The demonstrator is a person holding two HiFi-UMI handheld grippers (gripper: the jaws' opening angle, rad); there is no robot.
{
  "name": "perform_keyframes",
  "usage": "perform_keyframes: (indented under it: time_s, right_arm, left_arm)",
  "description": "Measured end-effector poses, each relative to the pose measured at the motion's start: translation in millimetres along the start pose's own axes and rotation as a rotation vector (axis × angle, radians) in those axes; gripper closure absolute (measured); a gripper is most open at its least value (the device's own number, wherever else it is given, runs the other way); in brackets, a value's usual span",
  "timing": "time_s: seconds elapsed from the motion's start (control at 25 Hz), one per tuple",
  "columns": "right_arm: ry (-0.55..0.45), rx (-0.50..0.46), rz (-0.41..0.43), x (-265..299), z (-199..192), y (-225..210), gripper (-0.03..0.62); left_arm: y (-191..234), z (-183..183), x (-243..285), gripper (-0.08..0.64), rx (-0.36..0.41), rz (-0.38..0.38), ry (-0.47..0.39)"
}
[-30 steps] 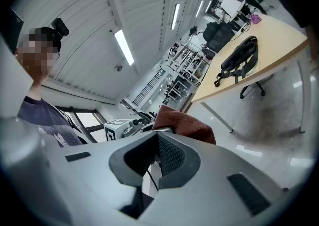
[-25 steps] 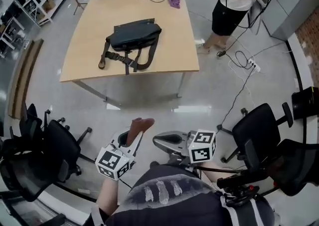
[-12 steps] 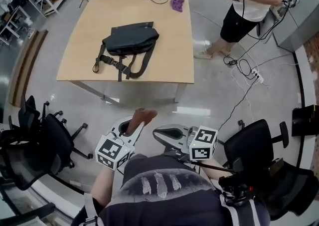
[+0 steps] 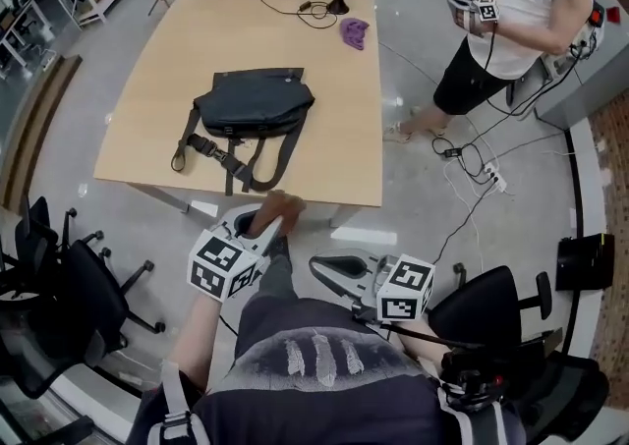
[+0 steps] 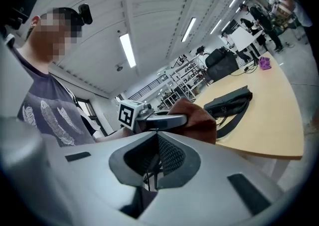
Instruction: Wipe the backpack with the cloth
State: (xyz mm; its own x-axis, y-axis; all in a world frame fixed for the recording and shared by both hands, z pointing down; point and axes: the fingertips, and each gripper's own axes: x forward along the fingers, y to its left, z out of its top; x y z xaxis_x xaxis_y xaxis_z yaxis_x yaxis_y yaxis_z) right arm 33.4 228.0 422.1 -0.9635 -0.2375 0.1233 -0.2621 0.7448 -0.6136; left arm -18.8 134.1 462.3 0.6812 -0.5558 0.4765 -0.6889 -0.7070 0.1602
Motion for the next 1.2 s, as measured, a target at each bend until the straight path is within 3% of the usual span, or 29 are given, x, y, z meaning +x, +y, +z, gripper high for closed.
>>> perform_keyframes:
  time_s: [0.12, 0.2, 0.36, 0.48, 0.6, 0.72, 0.84, 1.2]
  right_arm:
    - [0.004, -0.006, -0.091, 20.2, 26.8, -39.6, 0.591]
    - [-0.007, -0.007, -0.134, 40.4, 50.7, -61.2, 0.591]
    - [0.013, 0.004, -0.168, 78.8, 86.0, -96.1, 0.591]
    - [0.045, -0.014, -0.216, 99.0, 104.0, -118.4, 0.591]
    - [0.035, -0.006, -0.271, 98.3, 119.6, -137.7, 0.591]
    - [-0.006, 0.018, -0.303, 84.4, 132.5, -154.9, 0.591]
    - [-0.052, 0.036, -0.298, 72.0, 146.7, -175.8, 0.591]
    - [0.004, 0.052, -0.093, 67.9, 172.0, -200.5, 0.591]
  left_arm:
    - [62.9, 21.7, 51.0, 0.503, -0.079, -0.027, 0.007]
    - [106.6, 39.5, 90.8, 0.503, -0.084, -0.039, 0.029]
    - [177.4, 71.8, 193.5, 0.503, 0.108, -0.049, 0.150]
    - [217.1, 71.9, 261.6, 0.503, 0.173, -0.061, 0.284]
    - [244.5, 58.6, 302.6, 0.503, 0.255, -0.026, 0.388]
    - [261.1, 41.6, 320.9, 0.503, 0.322, 0.029, 0.447]
    - [265.8, 34.9, 322.4, 0.503, 0.332, 0.065, 0.451]
    - [295.5, 30.0, 282.3, 0.503, 0.342, 0.259, 0.460]
